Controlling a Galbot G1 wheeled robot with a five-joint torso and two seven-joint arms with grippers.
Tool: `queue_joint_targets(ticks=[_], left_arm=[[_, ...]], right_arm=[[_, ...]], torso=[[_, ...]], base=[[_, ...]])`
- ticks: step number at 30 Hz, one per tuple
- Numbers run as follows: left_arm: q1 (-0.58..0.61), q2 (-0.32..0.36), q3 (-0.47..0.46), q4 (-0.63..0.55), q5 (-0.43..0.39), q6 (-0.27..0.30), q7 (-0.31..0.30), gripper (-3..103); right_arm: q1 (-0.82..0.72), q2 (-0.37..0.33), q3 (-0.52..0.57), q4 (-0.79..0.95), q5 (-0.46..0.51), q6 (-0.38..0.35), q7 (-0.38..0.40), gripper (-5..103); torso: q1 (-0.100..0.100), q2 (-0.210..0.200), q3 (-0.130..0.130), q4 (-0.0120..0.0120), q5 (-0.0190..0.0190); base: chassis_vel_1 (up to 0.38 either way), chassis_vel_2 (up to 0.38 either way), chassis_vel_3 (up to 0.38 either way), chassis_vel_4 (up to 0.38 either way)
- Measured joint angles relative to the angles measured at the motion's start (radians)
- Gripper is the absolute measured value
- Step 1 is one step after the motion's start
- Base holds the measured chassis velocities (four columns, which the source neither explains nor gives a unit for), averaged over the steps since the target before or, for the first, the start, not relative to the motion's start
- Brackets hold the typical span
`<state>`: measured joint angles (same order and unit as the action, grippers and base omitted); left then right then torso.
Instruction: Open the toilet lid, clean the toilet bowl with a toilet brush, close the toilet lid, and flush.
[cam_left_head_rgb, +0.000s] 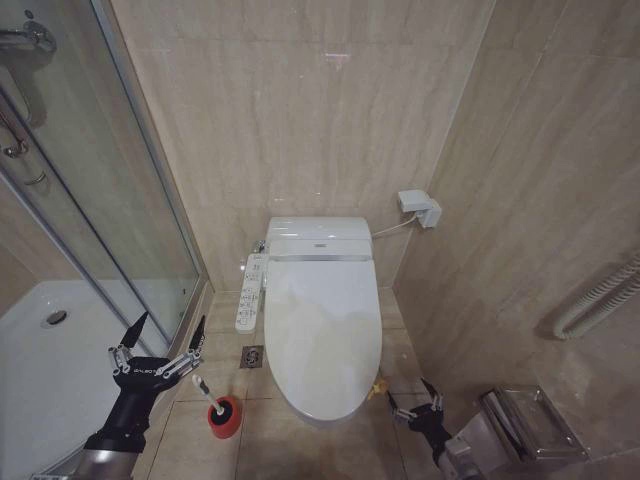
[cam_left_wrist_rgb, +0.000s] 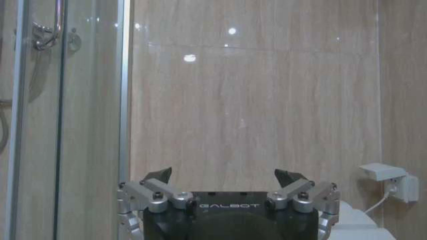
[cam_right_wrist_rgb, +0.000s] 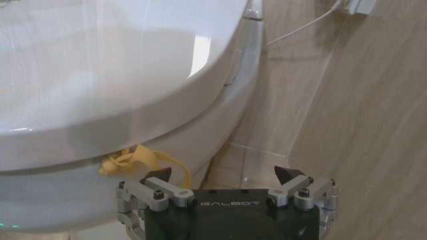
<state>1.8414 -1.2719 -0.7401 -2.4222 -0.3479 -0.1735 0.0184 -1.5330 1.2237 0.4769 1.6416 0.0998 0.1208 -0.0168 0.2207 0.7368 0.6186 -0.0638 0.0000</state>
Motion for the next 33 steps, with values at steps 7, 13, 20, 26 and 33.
queue_joint_targets(ticks=[7, 13, 20, 26, 33], left_arm=[[0.0, 0.0, 0.0, 0.0, 0.0, 0.0, 0.0, 100], [0.0, 0.0, 0.0, 0.0, 0.0, 0.0, 0.0, 100], [0.0, 0.0, 0.0, 0.0, 0.0, 0.0, 0.0, 100], [0.0, 0.0, 0.0, 0.0, 0.0, 0.0, 0.0, 100], [0.0, 0.0, 0.0, 0.0, 0.0, 0.0, 0.0, 100]], right_arm=[[0.013, -0.033, -0.038, -0.021, 0.005, -0.001, 0.004, 100], [0.036, -0.042, -0.068, -0.052, 0.006, 0.003, 0.004, 100], [0.091, -0.031, -0.1, -0.121, 0.004, 0.013, 0.005, 100], [0.133, -0.01, -0.112, -0.175, -0.012, 0.037, 0.019, 100], [0.157, -0.006, -0.09, -0.192, 0.012, 0.065, 0.038, 100]], torso=[[0.0, 0.0, 0.0, -0.0002, -0.0001], [0.0, 0.0, 0.0, -0.0002, 0.0], [0.0, 0.0, 0.0, -0.0002, -0.0001], [0.0, 0.0, 0.0, -0.0001, 0.0], [0.0, 0.0, 0.0, -0.0002, 0.0]], base=[[0.0, 0.0, 0.0, 0.0], [0.0, 0.0, 0.0, 0.0], [0.0, 0.0, 0.0, 0.0], [0.0, 0.0, 0.0, 0.0], [0.0, 0.0, 0.0, 0.0]])
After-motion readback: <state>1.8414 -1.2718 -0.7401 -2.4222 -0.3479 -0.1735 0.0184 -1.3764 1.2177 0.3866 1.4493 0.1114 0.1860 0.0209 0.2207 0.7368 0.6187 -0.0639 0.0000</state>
